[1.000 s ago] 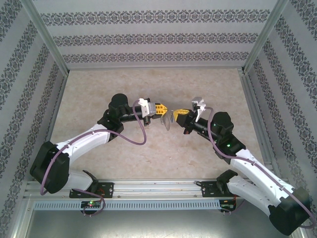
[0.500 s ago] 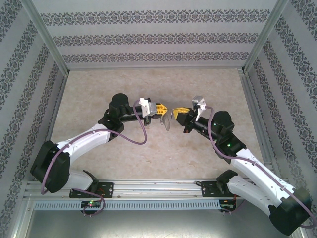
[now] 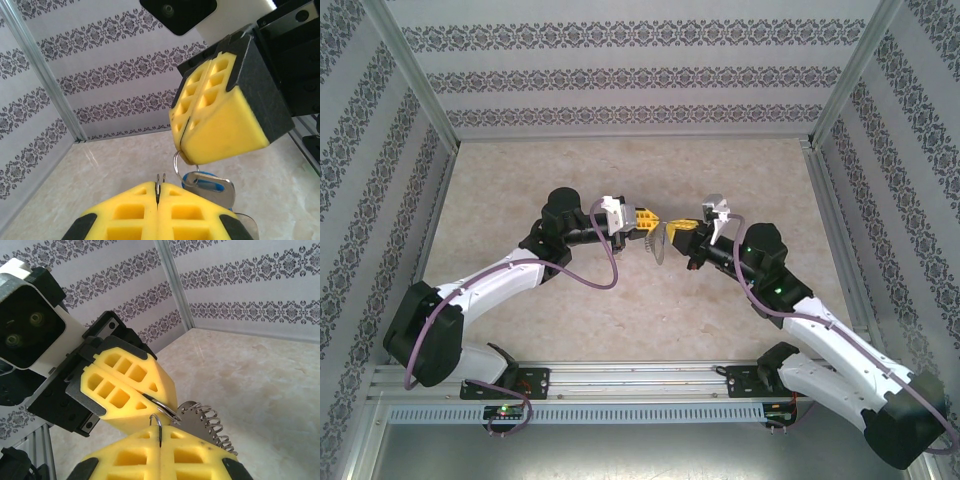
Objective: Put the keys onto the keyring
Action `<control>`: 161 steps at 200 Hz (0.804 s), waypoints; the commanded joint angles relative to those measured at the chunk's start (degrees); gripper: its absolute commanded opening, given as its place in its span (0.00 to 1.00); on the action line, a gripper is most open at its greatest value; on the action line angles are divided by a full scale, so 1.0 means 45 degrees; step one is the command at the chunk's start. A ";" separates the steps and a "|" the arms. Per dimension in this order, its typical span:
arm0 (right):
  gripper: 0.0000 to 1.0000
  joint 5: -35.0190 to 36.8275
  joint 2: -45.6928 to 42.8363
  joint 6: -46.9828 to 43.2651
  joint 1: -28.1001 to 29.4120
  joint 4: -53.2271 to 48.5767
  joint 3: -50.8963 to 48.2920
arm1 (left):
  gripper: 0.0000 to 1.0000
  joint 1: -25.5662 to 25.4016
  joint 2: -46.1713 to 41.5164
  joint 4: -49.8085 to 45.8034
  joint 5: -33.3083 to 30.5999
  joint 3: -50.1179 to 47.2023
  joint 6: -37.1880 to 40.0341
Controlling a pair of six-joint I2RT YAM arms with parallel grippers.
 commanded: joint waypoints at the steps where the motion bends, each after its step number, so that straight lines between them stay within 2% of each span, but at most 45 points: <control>1: 0.00 -0.0109 0.0079 -0.0378 0.0149 0.0443 0.0535 | 0.00 -0.0168 0.0012 0.0353 0.0359 0.0460 -0.0100; 161: 0.00 0.0170 0.0547 -0.0710 0.0172 0.0428 0.0664 | 0.00 -0.0173 0.0292 0.0523 0.0436 0.0530 -0.0136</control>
